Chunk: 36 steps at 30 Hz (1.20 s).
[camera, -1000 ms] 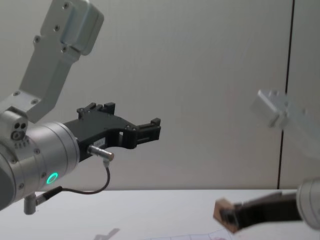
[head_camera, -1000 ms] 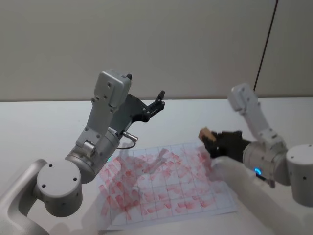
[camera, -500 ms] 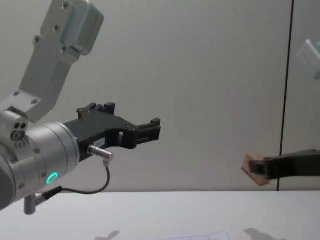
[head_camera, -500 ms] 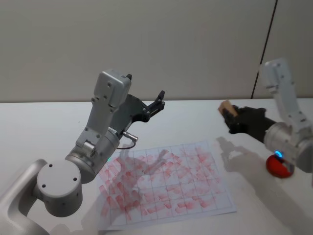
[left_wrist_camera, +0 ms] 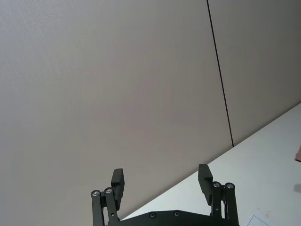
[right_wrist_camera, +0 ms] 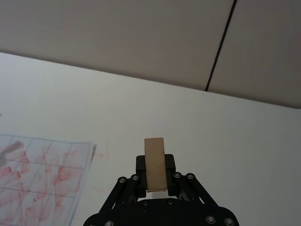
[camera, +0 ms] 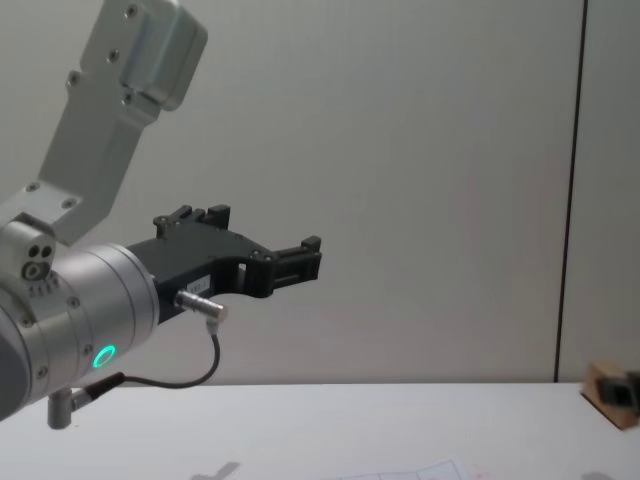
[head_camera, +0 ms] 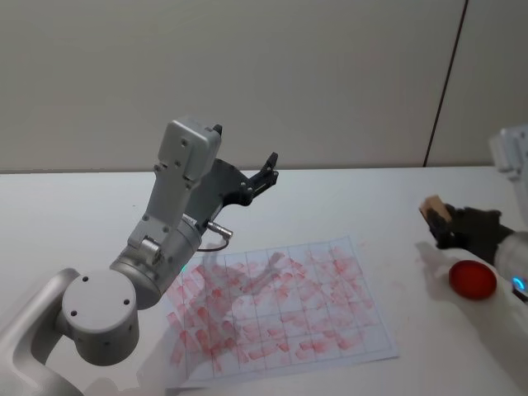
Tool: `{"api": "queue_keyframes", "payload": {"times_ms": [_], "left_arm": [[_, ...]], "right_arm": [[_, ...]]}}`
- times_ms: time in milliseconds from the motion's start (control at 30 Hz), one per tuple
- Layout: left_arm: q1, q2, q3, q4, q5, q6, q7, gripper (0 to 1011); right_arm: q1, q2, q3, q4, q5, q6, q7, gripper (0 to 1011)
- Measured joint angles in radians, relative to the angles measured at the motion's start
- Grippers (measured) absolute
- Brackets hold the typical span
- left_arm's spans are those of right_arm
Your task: Use the one hand to pick up the stamp and affix it onto the A4 paper.
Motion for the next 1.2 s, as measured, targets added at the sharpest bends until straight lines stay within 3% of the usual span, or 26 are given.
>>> {"api": "queue_keyframes", "payload": {"times_ms": [267,733,833,933,1200], "left_arm": [[0.000,0.000,0.000,0.000,0.000,0.000,0.000,1001],[0.000,0.000,0.000,0.000,0.000,0.000,0.000,1001],[0.000,0.000,0.000,0.000,0.000,0.000,0.000,1001],[0.000,0.000,0.000,0.000,0.000,0.000,0.000,1001],[0.000,0.000,0.000,0.000,0.000,0.000,0.000,1001]], "right_arm": [[-0.056,0.039,0.028,-0.006,0.028,0.020,-0.009,217],[-0.099,0.067,0.048,0.000,0.056,0.030,0.003,228],[-0.105,0.069,0.050,0.004,0.062,0.030,0.009,290],[-0.110,0.071,0.052,0.012,0.071,0.023,0.016,433],[-0.120,0.075,0.057,0.014,0.077,-0.013,0.021,678]]}}
